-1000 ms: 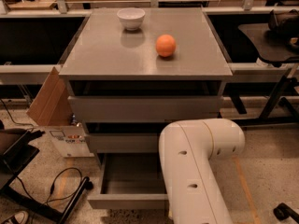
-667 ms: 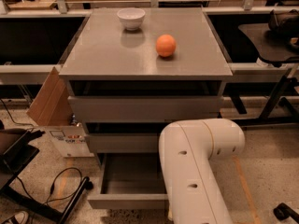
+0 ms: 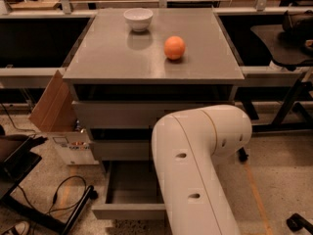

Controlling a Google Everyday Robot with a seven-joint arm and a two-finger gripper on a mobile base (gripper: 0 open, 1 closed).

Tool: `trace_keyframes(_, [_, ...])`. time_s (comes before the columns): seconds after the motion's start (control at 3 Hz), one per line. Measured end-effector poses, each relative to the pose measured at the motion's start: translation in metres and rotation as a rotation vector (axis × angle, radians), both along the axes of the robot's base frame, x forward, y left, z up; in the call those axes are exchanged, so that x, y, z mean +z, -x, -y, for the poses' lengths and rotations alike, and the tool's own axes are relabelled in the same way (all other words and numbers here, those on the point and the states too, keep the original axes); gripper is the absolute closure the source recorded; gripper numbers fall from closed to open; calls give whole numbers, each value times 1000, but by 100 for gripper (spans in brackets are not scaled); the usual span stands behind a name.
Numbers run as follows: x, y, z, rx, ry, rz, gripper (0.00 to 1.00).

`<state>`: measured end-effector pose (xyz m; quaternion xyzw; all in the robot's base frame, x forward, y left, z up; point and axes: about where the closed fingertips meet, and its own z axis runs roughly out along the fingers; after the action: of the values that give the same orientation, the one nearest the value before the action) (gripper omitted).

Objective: Open bottom drawer

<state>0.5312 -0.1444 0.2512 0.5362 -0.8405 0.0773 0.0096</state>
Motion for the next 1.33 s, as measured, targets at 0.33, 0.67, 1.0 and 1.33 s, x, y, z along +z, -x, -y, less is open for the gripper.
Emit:
trace_keyframes(0.33, [43, -11, -7, 69, 15, 80, 64])
trace_keyframes(0.67, [50, -38, 23, 176, -11, 168, 96])
trace_keyframes(1.0, [-12, -88, 86, 222, -75, 203, 100])
trace_keyframes(1.33, [-11, -89, 84, 224, -77, 204, 100])
